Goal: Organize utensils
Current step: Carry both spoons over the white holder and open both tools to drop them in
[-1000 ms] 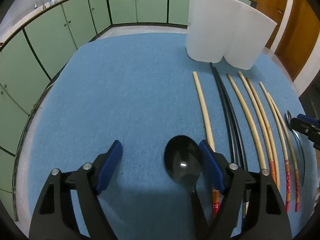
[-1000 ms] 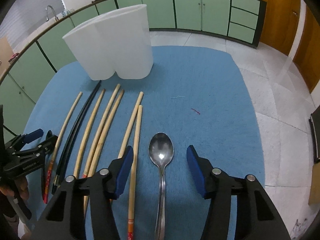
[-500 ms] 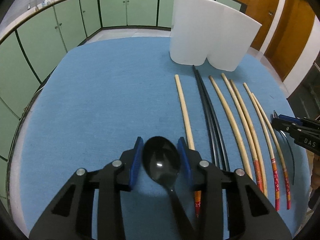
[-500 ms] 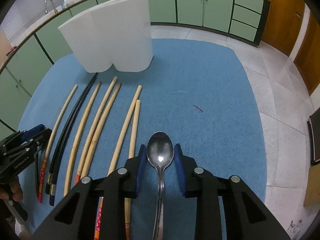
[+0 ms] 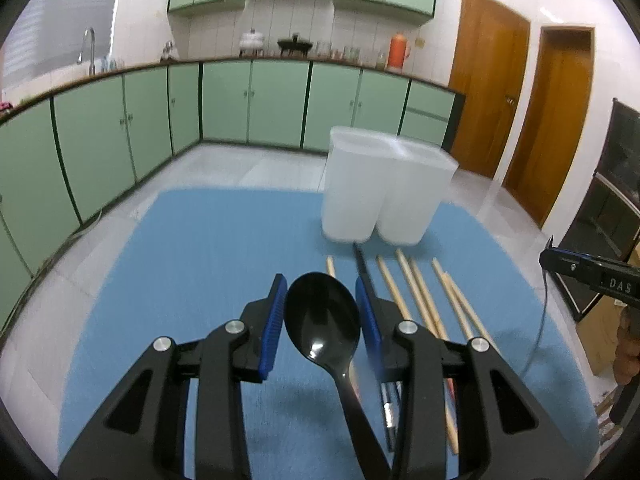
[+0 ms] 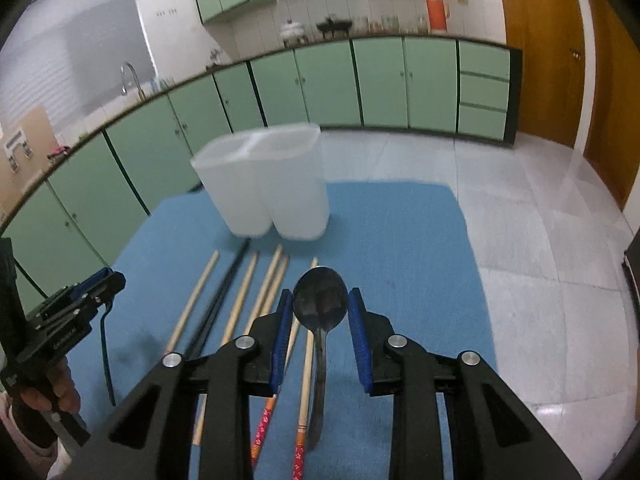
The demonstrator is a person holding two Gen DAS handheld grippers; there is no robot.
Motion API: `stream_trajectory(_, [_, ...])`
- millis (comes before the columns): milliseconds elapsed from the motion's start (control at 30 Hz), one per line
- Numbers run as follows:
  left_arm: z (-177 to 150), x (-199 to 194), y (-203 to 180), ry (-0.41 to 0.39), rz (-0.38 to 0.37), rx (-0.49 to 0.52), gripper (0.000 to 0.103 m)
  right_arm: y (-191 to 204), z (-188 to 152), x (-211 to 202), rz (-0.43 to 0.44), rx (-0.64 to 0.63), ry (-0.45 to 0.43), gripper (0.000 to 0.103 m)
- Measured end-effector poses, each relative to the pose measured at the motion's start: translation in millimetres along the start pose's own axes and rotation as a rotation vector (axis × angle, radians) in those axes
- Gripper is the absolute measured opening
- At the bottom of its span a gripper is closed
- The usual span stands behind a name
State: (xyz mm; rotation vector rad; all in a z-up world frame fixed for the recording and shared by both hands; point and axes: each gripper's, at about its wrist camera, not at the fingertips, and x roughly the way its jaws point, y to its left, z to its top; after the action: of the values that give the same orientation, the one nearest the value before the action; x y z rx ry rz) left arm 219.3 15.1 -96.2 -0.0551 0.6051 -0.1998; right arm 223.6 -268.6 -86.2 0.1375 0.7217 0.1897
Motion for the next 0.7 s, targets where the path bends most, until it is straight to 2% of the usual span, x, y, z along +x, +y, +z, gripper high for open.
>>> stream_trajectory(167, [17.5,-11.0,-5.8,-0.078,-0.002,0.008,0.034,4.9,23.3,-16.4,0.017,-0.007,-0.076,0.028])
stream_trajectory(367, [55.8,-16.2,-11.6,-0.186,-0.015,0.021,0.034,11.5,62.5,-25.0,0.032,-0.047,-0.155,0.028])
stream_trajectory(567, [116.9,-8.2,-22.6,-0.324,-0.024,0.052,0.034,22.1,110.9,-16.4,0.048,-0.070,-0.230,0.028])
stream_trajectory(700, [151.6,8.7,-31.5,-0.385,-0.035,0.062,0.034,25.5,141.4,0.3,0.052,-0.071,-0.261,0.028])
